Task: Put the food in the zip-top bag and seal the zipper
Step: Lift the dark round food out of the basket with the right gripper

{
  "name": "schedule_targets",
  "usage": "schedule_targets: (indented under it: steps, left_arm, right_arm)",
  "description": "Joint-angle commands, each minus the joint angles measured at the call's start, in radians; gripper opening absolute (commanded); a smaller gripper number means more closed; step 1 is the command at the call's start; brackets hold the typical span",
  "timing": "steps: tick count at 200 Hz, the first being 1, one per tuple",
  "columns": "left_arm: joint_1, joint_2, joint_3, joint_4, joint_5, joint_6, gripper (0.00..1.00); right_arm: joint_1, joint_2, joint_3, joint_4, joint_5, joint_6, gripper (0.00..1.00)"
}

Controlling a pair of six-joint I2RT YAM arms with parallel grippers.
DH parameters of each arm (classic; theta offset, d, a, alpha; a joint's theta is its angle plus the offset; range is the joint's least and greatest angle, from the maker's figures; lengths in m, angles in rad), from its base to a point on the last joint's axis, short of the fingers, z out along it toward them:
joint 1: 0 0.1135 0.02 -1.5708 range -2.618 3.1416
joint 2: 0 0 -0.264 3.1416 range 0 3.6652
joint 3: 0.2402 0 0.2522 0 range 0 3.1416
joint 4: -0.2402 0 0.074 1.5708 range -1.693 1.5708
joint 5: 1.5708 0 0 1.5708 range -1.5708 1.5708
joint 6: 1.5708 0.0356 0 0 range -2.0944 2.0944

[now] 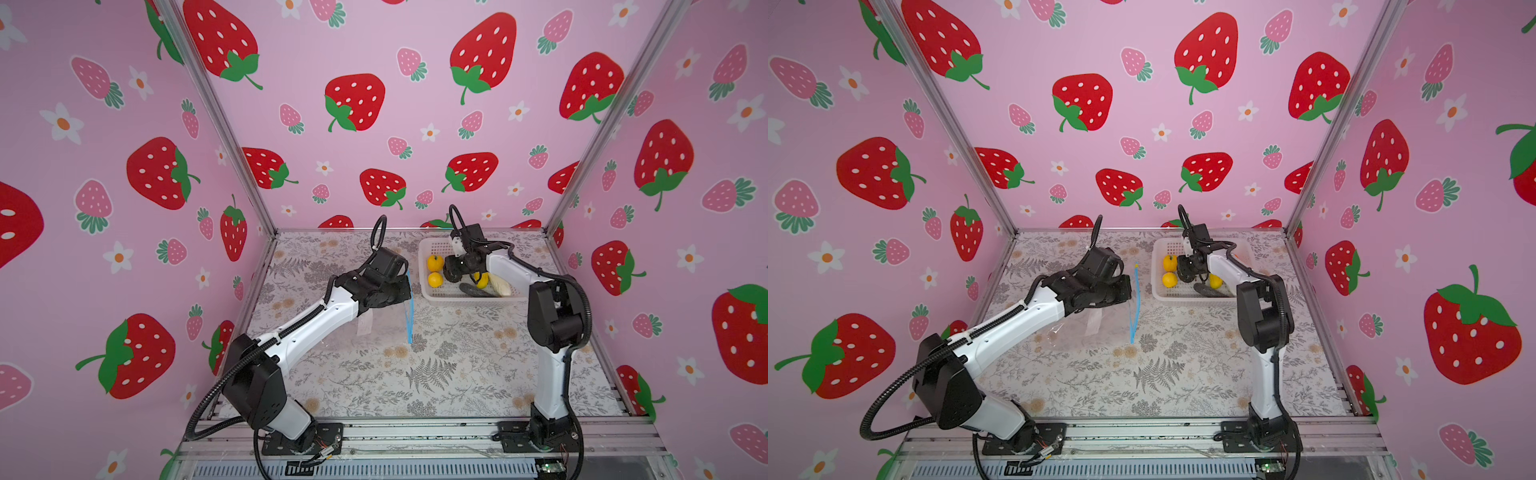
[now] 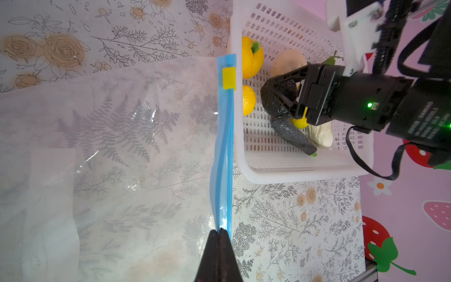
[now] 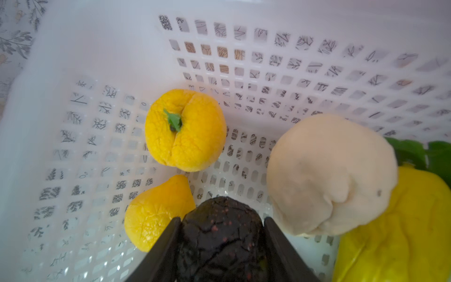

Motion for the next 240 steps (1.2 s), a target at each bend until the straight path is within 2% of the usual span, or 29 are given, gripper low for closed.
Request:
schedule_targets:
  steps: [1, 147, 200, 240]
  left_arm:
    - [-0.002, -0.005, -0.001, 0.009, -0.018, -0.016, 0.00]
    - [0.006, 0.032, 0.034, 0.026, 0.002, -0.023, 0.00]
    - [0.009, 0.031, 0.040, 0.026, 0.003, -0.026, 0.00]
    - [0.012, 0.033, 0.045, 0.034, 0.005, -0.036, 0.00]
  right_arm:
    - [-0.013, -0.073, -0.040, 0.046, -0.056, 0.025, 0.47]
    - [-0.059, -0.243, -0.265, 0.226, -0.222, 0.186, 0.45]
    - [-0.074, -0.306, -0.397, 0.422, -0.398, 0.399, 0.44]
    - [-0.072, -0.386, -0.477, 0.527, -0.458, 0.540, 0.42]
